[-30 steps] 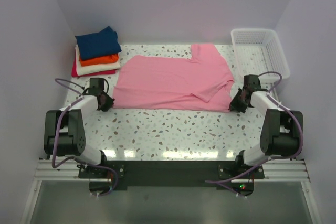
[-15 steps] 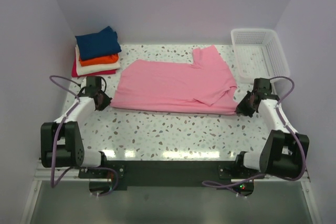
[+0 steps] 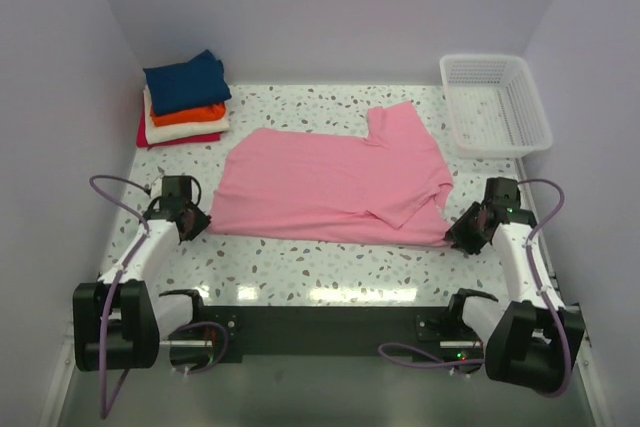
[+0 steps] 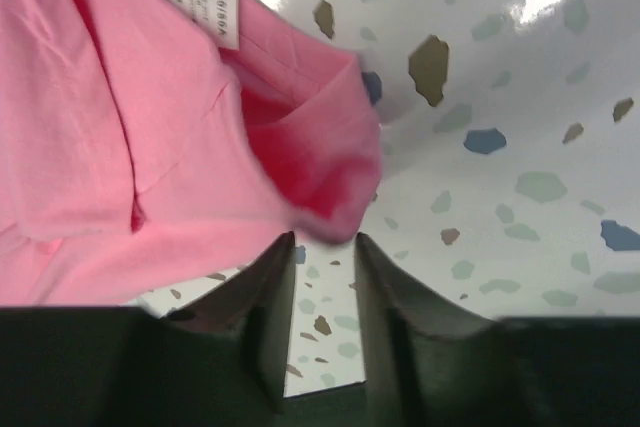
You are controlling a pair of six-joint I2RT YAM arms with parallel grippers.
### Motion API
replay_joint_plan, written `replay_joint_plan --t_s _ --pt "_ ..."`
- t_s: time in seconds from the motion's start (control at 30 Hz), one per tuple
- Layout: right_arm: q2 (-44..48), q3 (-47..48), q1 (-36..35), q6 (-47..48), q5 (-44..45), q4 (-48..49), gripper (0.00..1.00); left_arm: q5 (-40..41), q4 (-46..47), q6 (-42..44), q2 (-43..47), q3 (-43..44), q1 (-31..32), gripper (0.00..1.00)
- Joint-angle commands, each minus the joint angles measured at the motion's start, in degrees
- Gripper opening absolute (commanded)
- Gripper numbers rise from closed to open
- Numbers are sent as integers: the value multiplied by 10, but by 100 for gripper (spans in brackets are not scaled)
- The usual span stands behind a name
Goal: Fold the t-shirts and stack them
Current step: Fold the tshirt
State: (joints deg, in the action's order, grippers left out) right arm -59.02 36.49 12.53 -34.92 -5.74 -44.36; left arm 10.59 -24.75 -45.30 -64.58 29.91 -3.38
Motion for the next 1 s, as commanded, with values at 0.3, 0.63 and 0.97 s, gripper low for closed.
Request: replay_joint_plan --t_s 0.3,0.63,0.97 --pt "67 26 -7 38 -63 5 82 -121 29 72 78 72 -7 76" --pt "-56 72 -221 -37 75 102 67 -212 47 171 59 167 82 100" --pt "-152 66 -279 -91 71 195 53 -139 61 208 68 174 138 100"
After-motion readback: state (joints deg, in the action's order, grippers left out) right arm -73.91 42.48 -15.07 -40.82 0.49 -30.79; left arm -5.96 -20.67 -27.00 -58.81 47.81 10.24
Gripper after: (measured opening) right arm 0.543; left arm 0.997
